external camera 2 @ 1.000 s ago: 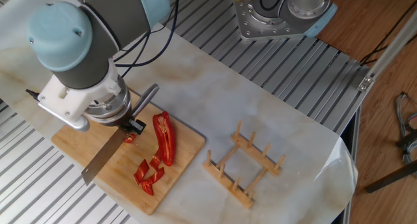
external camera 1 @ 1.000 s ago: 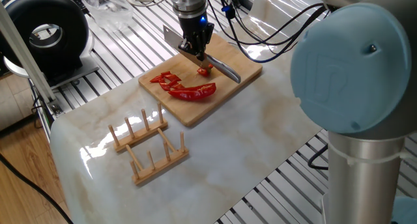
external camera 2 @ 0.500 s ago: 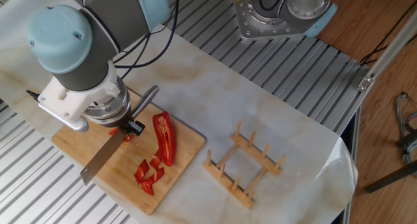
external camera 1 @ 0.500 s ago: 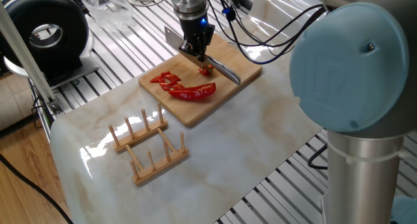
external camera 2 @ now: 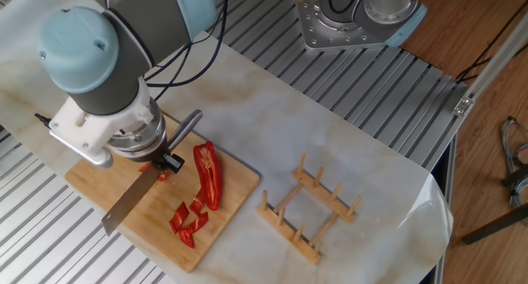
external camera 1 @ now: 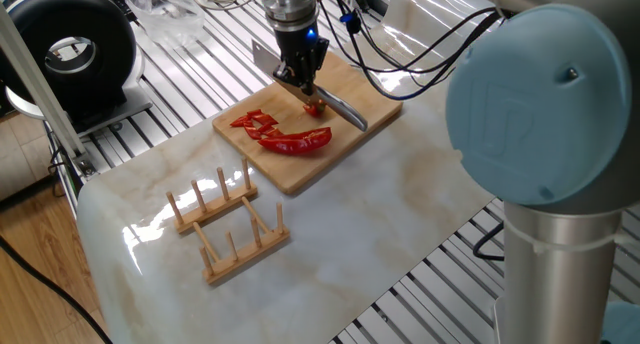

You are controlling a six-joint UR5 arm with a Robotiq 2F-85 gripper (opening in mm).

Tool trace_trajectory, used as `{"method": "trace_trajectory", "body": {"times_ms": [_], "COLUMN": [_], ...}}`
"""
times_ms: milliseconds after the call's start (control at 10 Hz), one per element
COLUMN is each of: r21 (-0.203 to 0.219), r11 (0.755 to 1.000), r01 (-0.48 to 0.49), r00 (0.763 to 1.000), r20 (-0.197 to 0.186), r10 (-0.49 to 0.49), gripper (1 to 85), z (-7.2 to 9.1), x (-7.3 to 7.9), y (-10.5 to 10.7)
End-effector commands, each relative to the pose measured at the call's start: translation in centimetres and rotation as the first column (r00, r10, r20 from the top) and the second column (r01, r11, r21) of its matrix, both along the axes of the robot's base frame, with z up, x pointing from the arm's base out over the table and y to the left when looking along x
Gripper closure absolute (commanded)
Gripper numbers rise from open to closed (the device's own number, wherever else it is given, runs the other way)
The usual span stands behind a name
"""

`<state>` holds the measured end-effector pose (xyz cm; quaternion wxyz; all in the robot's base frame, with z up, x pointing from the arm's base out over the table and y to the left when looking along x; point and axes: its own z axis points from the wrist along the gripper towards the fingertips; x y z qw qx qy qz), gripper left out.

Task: Chop the chili peppers

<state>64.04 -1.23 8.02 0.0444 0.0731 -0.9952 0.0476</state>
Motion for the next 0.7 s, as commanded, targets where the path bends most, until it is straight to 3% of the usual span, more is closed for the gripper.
{"method": "trace_trajectory", "body": {"times_ms": [0, 100, 300, 600], "r21": [0.034, 0.065, 0.099, 0.044], "r11": [0.995, 0.984, 0.972, 0.979], "r01": [-0.091, -0.164, -0.215, -0.198], "r00": [0.996, 0.986, 0.977, 0.98], "r20": [0.024, 0.026, 0.032, 0.042], "r10": [0.09, 0.163, 0.213, 0.196], "gripper": [84.3, 84.3, 84.3, 84.3], "z": [0.9, 0.8, 0.6, 1.6], "x": [0.2, 0.1, -0.1, -0.3], "y": [0.8, 1.4, 1.9, 0.6]}}
